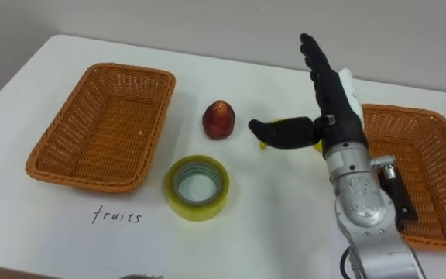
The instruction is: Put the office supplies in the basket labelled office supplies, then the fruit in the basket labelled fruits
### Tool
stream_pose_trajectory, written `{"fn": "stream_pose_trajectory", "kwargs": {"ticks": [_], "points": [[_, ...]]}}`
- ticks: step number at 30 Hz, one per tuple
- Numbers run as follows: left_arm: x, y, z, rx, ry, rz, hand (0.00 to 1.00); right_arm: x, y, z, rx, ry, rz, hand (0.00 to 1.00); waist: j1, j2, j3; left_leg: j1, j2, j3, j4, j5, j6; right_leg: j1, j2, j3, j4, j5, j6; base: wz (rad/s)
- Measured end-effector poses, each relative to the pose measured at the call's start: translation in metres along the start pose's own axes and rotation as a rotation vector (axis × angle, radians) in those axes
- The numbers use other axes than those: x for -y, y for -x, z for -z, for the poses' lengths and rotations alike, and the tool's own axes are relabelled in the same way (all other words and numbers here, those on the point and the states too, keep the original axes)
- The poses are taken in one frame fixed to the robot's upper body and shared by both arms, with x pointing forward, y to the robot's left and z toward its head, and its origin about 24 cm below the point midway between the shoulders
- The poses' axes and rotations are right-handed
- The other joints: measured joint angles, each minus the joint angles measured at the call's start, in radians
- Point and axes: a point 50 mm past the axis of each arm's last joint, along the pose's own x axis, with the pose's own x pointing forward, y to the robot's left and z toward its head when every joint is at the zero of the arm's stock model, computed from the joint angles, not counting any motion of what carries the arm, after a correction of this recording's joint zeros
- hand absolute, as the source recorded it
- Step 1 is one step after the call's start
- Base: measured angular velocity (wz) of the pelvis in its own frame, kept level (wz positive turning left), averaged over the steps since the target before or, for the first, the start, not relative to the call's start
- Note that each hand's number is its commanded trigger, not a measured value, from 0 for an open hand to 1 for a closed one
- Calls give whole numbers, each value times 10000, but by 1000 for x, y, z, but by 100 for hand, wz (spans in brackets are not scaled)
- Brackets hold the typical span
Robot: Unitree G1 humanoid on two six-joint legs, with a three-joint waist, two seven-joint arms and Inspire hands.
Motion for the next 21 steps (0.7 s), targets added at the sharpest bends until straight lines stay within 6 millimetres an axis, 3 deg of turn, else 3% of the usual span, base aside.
{"fn": "stream_pose_trajectory", "kwargs": {"ticks": [6, 10, 21], "points": [[0, 0, 0, -30, -6, -44, 0, -7, 0, 6, -264, -110, -454, 0, 55, -120, 29, 15, -10, -6, -9, 10, 6, 25, -6, 9, -2, 0, 1, 0], [0, 0, 1, -95, -35, -19, 0, -12, 1, 13, -601, -119, -1019, 0, 54, -327, 76, -11, -10, -5, -4, 11, 7, 26, -4, 1, -1, 3, 5, 0], [3, 0, -9, 171, -312, 258, 0, -43, 6, 29, -1460, -462, -2965, 0, 321, -345, 68, -14, -10, 0, -45, 5, 13, 12, -5, 33, 1, 24, 23, 0]]}}
